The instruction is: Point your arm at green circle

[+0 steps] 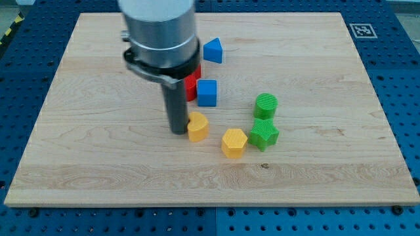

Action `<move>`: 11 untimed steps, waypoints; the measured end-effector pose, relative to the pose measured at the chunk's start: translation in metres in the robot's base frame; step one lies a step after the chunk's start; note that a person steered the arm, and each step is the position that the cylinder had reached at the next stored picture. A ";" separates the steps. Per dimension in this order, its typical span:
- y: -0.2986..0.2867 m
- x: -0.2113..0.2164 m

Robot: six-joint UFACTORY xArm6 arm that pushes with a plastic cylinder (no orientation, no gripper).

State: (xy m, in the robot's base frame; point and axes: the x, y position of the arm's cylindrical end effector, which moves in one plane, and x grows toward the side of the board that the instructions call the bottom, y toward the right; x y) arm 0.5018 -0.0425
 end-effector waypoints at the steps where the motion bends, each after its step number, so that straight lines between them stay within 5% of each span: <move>1: 0.041 -0.007; 4: 0.082 -0.055; 6: 0.188 -0.076; 11: 0.144 -0.021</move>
